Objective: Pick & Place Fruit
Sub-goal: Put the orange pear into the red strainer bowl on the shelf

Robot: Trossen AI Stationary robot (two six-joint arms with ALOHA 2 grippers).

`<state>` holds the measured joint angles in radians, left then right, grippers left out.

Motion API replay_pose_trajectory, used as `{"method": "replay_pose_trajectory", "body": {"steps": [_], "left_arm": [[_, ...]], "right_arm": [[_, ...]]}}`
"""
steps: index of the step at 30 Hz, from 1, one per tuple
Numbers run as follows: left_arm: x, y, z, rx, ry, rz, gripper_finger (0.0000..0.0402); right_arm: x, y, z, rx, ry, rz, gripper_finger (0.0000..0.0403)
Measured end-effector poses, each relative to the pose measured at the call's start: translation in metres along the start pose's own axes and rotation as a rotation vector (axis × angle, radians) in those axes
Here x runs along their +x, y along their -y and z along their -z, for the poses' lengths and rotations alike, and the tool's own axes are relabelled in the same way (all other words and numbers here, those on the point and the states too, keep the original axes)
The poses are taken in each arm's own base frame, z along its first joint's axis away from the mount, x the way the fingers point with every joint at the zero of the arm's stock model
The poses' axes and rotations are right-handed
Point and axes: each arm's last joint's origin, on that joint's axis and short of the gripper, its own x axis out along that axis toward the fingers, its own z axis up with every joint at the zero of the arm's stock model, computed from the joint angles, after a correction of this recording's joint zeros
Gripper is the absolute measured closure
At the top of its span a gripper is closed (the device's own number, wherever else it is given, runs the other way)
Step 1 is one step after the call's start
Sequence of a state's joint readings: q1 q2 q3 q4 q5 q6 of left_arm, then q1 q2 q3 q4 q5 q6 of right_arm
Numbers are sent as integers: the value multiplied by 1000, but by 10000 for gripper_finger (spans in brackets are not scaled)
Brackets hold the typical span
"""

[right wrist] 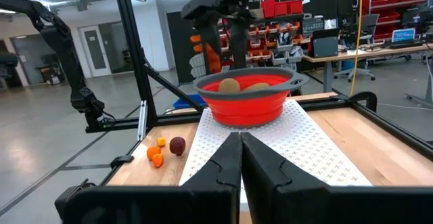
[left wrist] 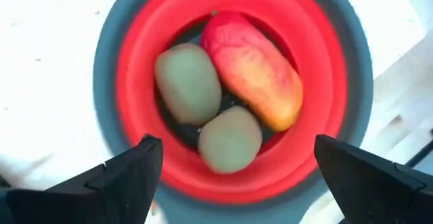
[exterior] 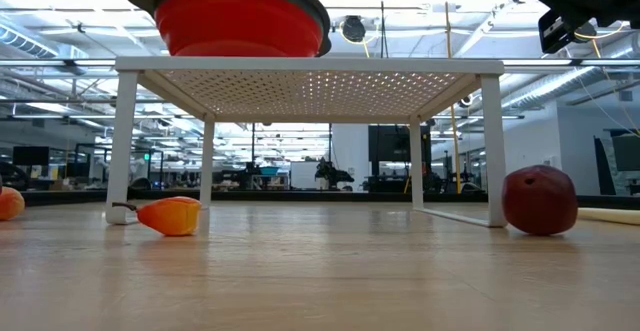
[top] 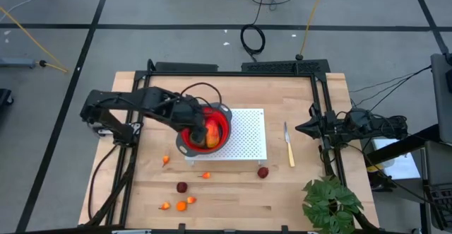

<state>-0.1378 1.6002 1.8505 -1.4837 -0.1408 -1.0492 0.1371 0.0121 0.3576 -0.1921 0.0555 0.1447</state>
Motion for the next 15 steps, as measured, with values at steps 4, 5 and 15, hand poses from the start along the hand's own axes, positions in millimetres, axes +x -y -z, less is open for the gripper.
{"method": "replay_pose_trajectory", "body": {"steps": [4,5,15], "left_arm": [[-11,-8,9,37,3,-26,20],[-13,-10,11,32,6,-45,21],[-39,-22,30,8,95,-7,27]], "right_arm": [[0,0,0,0,1,0,403],[0,0,0,0,1,0,403],[0,0,0,0,0,0,403]]}}
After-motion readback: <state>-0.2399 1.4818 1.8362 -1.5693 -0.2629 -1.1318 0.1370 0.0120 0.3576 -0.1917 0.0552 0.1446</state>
